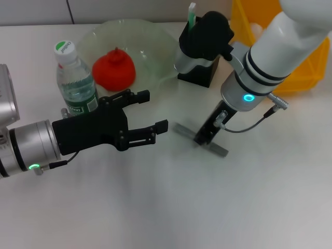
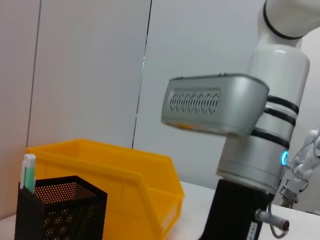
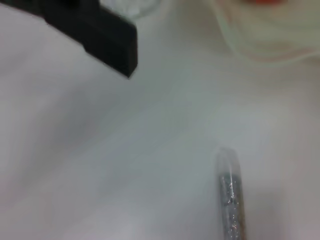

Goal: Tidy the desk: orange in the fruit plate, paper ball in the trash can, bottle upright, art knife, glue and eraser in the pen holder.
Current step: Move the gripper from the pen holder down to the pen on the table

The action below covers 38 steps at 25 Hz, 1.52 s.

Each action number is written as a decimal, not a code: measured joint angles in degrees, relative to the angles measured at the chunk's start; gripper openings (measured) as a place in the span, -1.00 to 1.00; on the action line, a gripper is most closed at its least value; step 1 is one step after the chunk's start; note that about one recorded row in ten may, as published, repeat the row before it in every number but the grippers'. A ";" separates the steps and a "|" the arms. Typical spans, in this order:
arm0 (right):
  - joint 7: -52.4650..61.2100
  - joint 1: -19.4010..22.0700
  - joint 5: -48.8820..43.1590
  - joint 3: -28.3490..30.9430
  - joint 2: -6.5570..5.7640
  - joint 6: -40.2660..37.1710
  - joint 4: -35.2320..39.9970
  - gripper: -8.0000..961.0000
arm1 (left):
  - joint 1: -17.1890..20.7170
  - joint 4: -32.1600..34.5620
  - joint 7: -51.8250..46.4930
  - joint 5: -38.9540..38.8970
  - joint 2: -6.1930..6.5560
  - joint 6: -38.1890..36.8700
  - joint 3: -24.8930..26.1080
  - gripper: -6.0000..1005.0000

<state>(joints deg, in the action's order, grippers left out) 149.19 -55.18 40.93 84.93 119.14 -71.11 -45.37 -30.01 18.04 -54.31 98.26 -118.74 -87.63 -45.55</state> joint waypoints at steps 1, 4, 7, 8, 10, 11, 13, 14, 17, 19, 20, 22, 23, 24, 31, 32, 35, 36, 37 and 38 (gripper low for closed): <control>-0.46 1.05 -0.01 0.34 -0.08 0.14 -1.72 -0.73 | 0.00 0.00 0.00 0.00 0.00 0.00 0.00 0.67; -4.73 7.82 0.18 4.52 -0.14 -0.49 -12.20 -0.73 | 0.00 0.00 0.00 0.00 0.00 0.00 0.00 0.67; -9.27 14.79 2.40 7.73 0.00 -0.18 -22.12 -0.74 | -0.04 0.01 0.00 0.00 0.00 0.00 0.01 0.67; -9.27 14.79 2.40 7.73 0.00 -0.18 -22.12 -0.74 | -0.04 0.01 0.00 0.00 0.00 0.00 0.01 0.67; -13.73 19.42 6.75 9.87 0.02 0.82 -27.17 -0.74 | -0.04 0.01 0.00 0.00 0.00 0.00 0.01 0.67; -16.77 21.68 10.06 11.42 0.01 1.43 -28.99 -0.74 | -0.04 0.01 0.00 0.00 0.00 0.00 0.01 0.67; -23.37 25.68 17.58 14.67 0.07 2.36 -30.98 -0.74 | 0.06 0.08 0.00 -0.54 0.07 0.00 0.29 0.67; -30.40 28.73 26.56 18.73 0.27 3.29 -30.99 -0.75 | 0.24 0.21 0.00 -0.66 0.08 0.01 0.29 0.67; -36.18 29.98 34.60 22.57 0.38 3.92 -28.61 -0.75 | 0.25 0.20 0.02 -0.71 0.10 0.01 0.29 0.67; -44.13 30.10 44.09 27.81 0.53 5.22 -23.30 -0.75 | 0.30 0.24 0.04 -1.32 0.10 0.44 0.49 0.67; -44.13 30.10 44.09 27.81 0.53 5.22 -23.30 -0.76 | 0.30 0.24 0.04 -1.32 0.10 0.44 0.49 0.67; -48.33 29.63 46.93 29.43 0.61 7.75 -20.37 -0.76 | 0.32 0.08 0.18 -2.22 0.12 0.96 0.52 0.67; -50.01 29.14 47.88 29.77 0.64 9.44 -18.99 -0.76 | 0.32 0.08 0.18 -2.22 0.12 0.96 0.52 0.67; -51.19 27.40 48.39 29.96 0.61 13.22 -15.71 -0.76 | 0.42 -0.05 0.89 -3.06 0.14 1.30 0.54 0.67; -50.73 21.77 45.77 29.98 0.21 19.25 -7.74 -0.77 | 0.54 -0.10 1.51 -3.62 -0.02 1.38 0.55 0.67; -50.74 20.97 45.75 29.98 0.20 19.74 -6.36 -0.77 | 0.51 -0.11 1.51 -3.62 -0.01 1.40 0.56 0.67; -51.08 19.39 45.84 29.94 0.14 21.55 -3.18 -0.78 | 0.45 -0.11 1.53 -3.62 0.00 1.34 0.56 0.67; -51.28 19.15 45.94 29.85 0.14 22.26 -2.44 -0.78 | 0.49 -0.11 1.53 -3.62 0.00 1.24 0.56 0.67; -51.49 19.00 46.03 29.73 0.13 22.98 -1.90 -0.78 | 0.49 -0.11 1.53 -3.62 0.00 1.24 0.56 0.67; -51.78 18.85 46.10 29.63 0.13 23.58 -1.44 -0.78 | 0.53 -0.11 1.54 -3.62 0.00 1.10 0.55 0.67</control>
<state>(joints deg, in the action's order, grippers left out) 97.40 -36.33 87.03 114.56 119.27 -47.53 -46.81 -29.48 17.93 -52.77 94.64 -118.74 -86.53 -45.00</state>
